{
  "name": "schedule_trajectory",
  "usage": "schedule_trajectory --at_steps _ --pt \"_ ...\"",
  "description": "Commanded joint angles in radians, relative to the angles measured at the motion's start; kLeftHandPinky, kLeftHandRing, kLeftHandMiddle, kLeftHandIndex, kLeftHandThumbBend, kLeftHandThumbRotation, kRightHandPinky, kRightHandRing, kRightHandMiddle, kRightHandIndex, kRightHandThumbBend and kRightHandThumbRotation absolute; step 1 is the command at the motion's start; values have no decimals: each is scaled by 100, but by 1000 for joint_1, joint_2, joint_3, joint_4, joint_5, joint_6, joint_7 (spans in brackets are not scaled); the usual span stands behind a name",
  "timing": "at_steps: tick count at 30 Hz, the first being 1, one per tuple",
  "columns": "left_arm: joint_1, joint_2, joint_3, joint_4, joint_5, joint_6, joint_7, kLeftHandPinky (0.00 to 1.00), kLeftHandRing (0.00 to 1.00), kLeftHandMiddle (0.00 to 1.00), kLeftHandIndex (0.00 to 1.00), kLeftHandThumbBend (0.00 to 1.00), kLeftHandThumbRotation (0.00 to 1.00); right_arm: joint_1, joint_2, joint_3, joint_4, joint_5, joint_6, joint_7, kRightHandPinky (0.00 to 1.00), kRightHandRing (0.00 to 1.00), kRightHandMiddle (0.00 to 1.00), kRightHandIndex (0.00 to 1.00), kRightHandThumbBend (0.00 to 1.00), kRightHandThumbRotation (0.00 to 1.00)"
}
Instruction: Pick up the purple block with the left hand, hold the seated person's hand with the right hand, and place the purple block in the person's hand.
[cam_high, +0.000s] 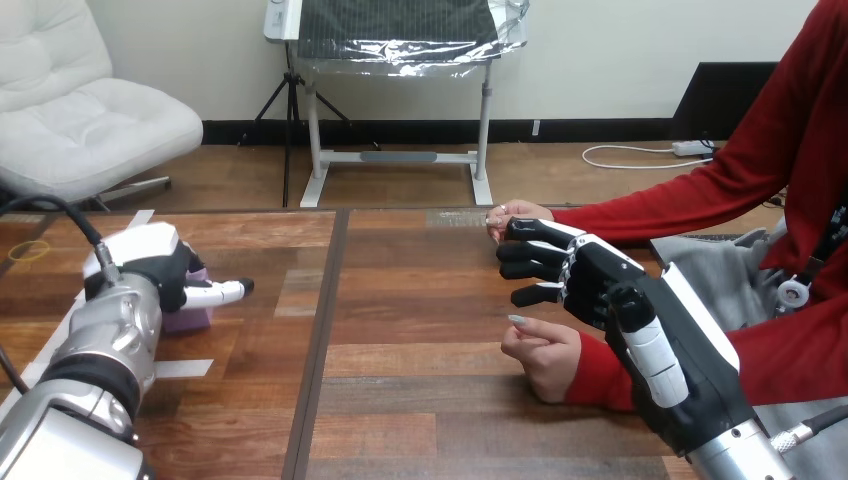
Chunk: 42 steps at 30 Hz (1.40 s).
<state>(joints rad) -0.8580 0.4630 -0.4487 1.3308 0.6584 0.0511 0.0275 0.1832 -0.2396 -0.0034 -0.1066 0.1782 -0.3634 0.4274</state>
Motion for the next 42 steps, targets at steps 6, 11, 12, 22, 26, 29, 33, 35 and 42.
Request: schedule_trajectory --at_steps 6,11,12,22,26,29,33,35,42 --pt "-60 4 11 -17 -11 -23 39 63 72 73 72 57 58 -38 -1 -11 -41 17 -19 1 70 78 78 81 88 100" --pt "-61 3 7 -15 -5 -22 59 58 68 69 68 54 52 -39 -1 -10 -37 21 -19 4 70 78 79 81 87 100" --pt "-61 3 6 -15 -4 -21 61 57 67 68 68 54 51 -40 -1 -10 -36 21 -19 4 70 78 79 81 87 100" --pt "-72 1 2 -16 0 -14 65 50 60 62 63 50 50 -41 0 -10 -36 30 -17 6 70 78 79 81 86 100" --pt "-75 1 3 -17 -2 -14 68 47 58 61 64 50 50 -42 -2 -9 -38 27 -15 4 70 78 79 81 86 100" --pt "-76 1 7 -16 -6 -15 68 48 59 61 65 51 51 -41 -2 -9 -40 26 -12 3 70 78 79 81 87 100" --pt "-79 0 13 -15 -12 -13 64 54 64 66 70 52 51 -42 -1 -9 -39 29 -14 4 70 78 79 81 87 100" --pt "-81 -1 17 -17 -16 -12 65 58 66 68 71 53 49 -44 -1 -9 -36 29 -16 5 70 78 79 81 87 100" --pt "-82 -1 17 -19 -19 -16 72 59 65 66 70 53 47 -47 -1 -9 -32 20 -20 2 70 78 79 81 87 100"
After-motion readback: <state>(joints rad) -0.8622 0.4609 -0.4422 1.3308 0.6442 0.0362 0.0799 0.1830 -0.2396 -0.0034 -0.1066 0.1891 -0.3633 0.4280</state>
